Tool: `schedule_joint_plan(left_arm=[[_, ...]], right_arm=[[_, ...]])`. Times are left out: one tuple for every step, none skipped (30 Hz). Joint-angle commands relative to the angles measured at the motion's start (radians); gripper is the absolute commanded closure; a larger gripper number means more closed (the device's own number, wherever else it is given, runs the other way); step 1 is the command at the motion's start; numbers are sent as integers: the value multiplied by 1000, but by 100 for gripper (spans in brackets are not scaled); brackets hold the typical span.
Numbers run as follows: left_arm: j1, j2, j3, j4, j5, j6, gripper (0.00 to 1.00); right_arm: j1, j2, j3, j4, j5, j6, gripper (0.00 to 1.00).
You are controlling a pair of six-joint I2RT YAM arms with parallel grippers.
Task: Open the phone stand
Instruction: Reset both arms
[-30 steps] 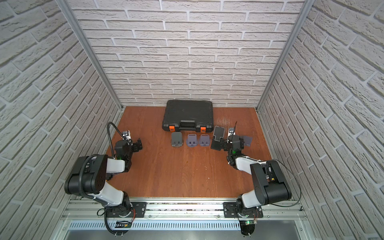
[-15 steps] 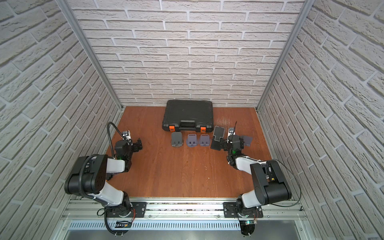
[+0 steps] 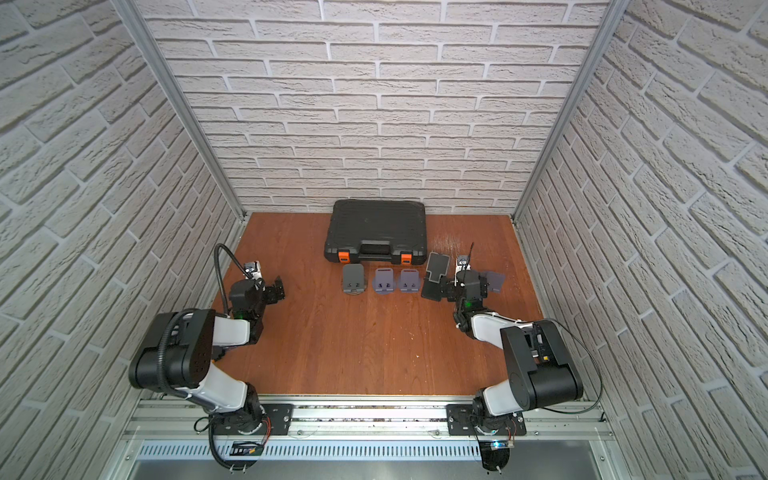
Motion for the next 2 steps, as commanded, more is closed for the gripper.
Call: schedule_joint_plan(left_arm=[[-5, 5, 15, 37, 0, 12, 2], [-6, 5, 15, 37, 0, 13, 2]], right_arm=[[-1, -6, 17, 39, -11, -3, 0], [-2, -6, 18, 39, -11, -2, 0]])
